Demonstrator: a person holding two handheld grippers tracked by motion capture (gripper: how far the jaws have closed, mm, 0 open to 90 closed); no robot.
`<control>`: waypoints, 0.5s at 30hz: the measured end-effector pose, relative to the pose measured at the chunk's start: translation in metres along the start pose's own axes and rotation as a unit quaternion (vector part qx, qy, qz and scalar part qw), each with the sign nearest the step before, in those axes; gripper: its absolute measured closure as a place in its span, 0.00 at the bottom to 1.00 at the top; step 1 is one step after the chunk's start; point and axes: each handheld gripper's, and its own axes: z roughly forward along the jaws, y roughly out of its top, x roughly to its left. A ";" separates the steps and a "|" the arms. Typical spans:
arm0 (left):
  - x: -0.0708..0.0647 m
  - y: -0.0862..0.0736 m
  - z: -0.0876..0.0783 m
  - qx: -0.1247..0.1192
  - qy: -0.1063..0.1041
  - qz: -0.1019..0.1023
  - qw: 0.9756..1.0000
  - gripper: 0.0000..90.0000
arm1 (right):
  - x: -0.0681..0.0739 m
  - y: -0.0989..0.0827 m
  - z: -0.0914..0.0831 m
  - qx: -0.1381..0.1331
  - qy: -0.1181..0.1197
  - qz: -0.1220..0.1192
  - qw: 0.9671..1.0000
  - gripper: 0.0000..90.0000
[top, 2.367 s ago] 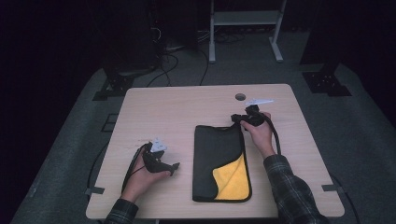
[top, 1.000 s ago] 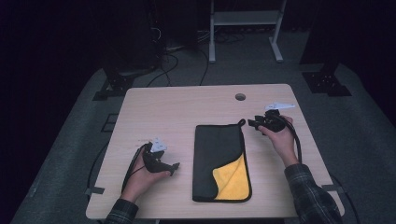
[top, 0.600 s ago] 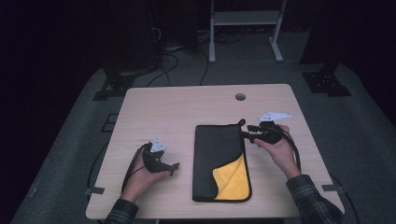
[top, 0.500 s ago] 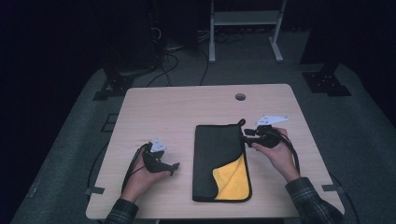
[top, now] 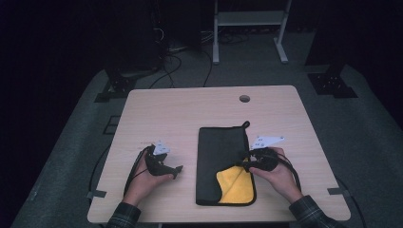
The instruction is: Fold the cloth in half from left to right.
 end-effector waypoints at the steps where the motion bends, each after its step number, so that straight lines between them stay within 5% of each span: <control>1: 0.000 0.000 0.000 0.000 0.000 0.000 1.000 0.00 | 0.003 -0.001 0.000 0.003 0.003 -0.002 1.000 0.59; 15: 0.000 0.000 0.000 0.000 0.000 0.001 1.000 0.00 | 0.034 0.000 0.029 0.025 0.046 -0.035 0.998 0.57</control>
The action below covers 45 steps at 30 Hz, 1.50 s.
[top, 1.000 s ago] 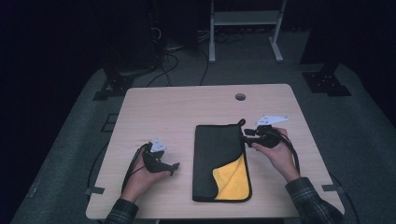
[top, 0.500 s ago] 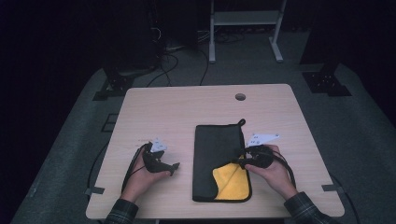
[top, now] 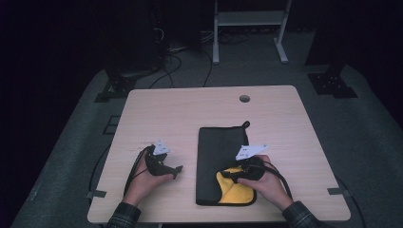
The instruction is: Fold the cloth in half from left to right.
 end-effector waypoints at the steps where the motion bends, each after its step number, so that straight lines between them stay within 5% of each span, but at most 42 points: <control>1: 0.000 0.000 0.000 0.000 0.000 0.000 1.000 0.00 | 0.002 0.001 0.002 0.000 0.002 0.000 1.000 0.57; 9: 0.000 0.000 0.000 0.000 0.000 0.000 1.000 0.00 | 0.010 0.003 0.027 0.021 0.011 -0.018 1.000 0.55; 20: 0.000 0.000 0.000 0.000 0.000 -0.001 1.000 0.00 | 0.020 -0.003 0.038 0.037 -0.015 -0.067 0.997 0.50; 27: 0.000 0.000 0.000 0.000 0.000 -0.002 1.000 0.00 | 0.017 -0.003 0.036 0.033 -0.020 -0.054 0.998 0.62; 35: 0.000 0.000 0.000 0.000 0.000 -0.001 1.000 0.00 | 0.012 -0.001 0.030 0.028 -0.022 -0.030 0.999 0.87; 45: 0.000 0.000 0.000 0.000 0.000 0.000 1.000 0.00 | 0.010 0.003 0.012 0.013 -0.015 -0.017 1.000 0.90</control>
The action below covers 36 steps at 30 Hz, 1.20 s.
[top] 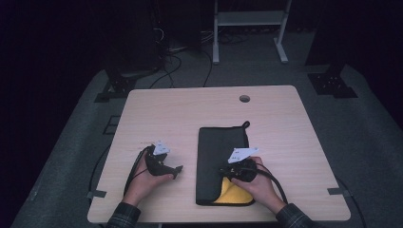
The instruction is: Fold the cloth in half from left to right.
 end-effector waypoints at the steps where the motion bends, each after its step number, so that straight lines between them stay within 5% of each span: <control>1: 0.000 0.000 0.000 0.000 0.000 0.000 1.000 0.00 | 0.000 0.000 -0.003 -0.003 0.001 0.003 1.000 0.90; 18: 0.000 0.000 0.000 0.002 0.000 0.000 1.000 0.00 | 0.011 -0.037 -0.062 -0.016 -0.006 0.032 0.999 0.89; 31: -0.001 0.000 0.000 0.000 0.000 -0.002 1.000 0.00 | 0.015 -0.066 -0.072 0.028 -0.023 0.037 0.999 0.80; 36: 0.000 0.000 0.000 0.000 0.001 0.000 1.000 0.00 | 0.016 -0.067 -0.086 -0.004 -0.026 0.044 0.999 0.76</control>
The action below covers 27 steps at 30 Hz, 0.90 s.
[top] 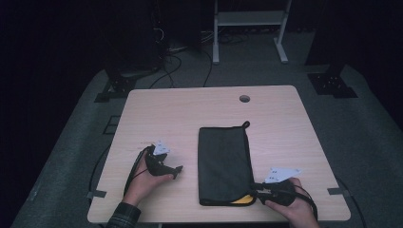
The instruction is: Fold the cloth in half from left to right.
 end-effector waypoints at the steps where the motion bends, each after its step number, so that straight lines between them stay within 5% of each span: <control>1: 0.000 0.000 0.000 0.001 0.000 0.000 1.000 0.00 | -0.001 0.002 -0.003 -0.012 -0.001 0.002 1.000 0.76; 6: 0.000 0.000 0.000 0.001 0.000 0.000 1.000 0.00 | -0.006 0.011 -0.006 -0.044 -0.013 0.001 0.999 0.73; 16: 0.000 0.000 0.000 -0.001 0.000 -0.002 1.000 0.00 | -0.002 -0.004 0.019 0.040 -0.020 -0.030 0.999 0.45; 22: 0.000 0.000 0.000 -0.001 -0.001 -0.002 1.000 0.00 | 0.001 -0.005 0.019 0.046 -0.025 -0.054 0.997 0.37; 27: 0.000 0.003 -0.003 0.010 0.003 -0.005 1.000 0.05 | -0.009 0.005 0.015 0.023 -0.023 -0.028 0.999 0.34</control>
